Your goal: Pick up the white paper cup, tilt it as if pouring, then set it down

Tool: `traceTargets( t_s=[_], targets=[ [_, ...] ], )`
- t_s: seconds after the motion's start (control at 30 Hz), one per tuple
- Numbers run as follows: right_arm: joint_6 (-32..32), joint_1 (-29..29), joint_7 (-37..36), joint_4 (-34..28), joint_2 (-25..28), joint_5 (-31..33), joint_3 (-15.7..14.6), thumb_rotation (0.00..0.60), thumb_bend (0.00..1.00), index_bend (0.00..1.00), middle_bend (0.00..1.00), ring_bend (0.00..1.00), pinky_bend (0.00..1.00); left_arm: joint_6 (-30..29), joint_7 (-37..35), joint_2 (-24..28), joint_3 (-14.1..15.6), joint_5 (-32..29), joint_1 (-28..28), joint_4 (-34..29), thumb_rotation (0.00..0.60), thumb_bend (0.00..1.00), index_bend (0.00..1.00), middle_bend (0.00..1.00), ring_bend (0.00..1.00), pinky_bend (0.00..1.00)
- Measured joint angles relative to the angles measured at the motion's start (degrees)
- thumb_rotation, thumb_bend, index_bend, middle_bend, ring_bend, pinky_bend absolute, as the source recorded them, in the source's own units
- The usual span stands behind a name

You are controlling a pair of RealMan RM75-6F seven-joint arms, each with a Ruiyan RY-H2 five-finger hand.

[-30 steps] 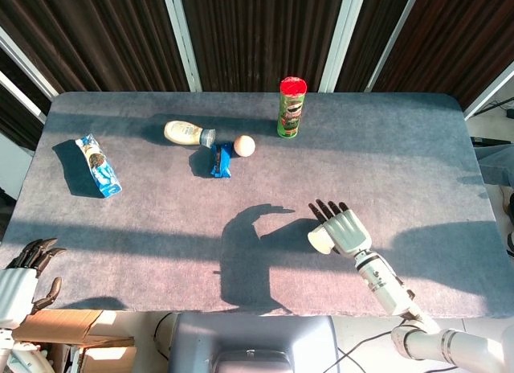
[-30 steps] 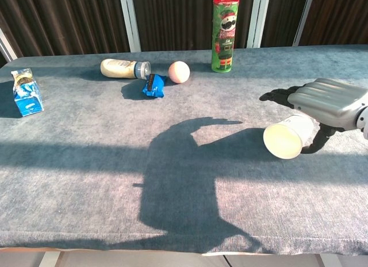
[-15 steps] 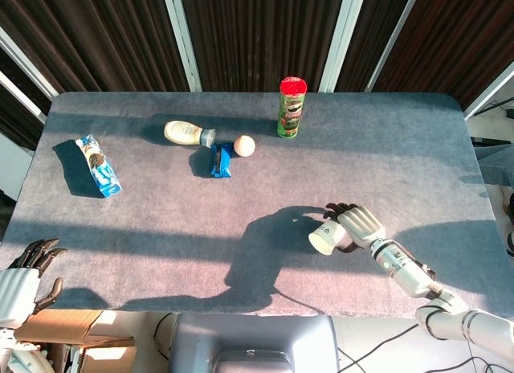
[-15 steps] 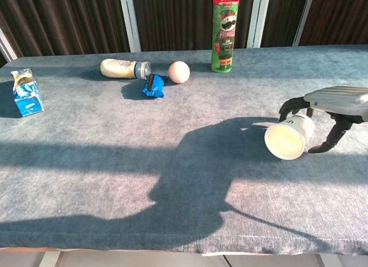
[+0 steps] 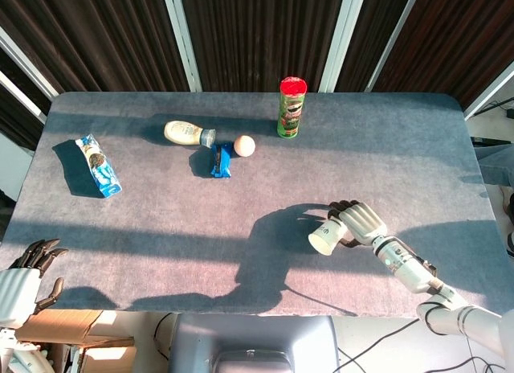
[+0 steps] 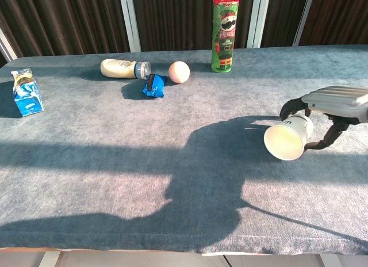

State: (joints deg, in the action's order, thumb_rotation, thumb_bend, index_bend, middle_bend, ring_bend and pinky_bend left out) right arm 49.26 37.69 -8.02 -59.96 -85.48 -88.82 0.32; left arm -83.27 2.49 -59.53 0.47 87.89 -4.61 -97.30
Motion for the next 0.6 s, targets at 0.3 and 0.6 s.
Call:
traceTargets(
  t_s=[0.3,0.6],
  targets=[
    [2.9,0.2,-0.3,3.3,-2.4,-2.0,-0.9,0.6,0.42,0.47,0.33,0.29,0.44,-0.1,-0.2,0.1,0.0,0.1,0.0,0.0,0.6,0.46,0.26,0.14,0.11,0.33],
    [4.0,0.5,0.3,3.9,-3.4,-2.4,-1.2,0.6,0.42,0.42,0.32,0.29,0.44,0.0,0.0,0.1,0.2,0.2,0.0,0.0,0.6,0.46,0.26,0.14,0.11,0.33]
  ],
)
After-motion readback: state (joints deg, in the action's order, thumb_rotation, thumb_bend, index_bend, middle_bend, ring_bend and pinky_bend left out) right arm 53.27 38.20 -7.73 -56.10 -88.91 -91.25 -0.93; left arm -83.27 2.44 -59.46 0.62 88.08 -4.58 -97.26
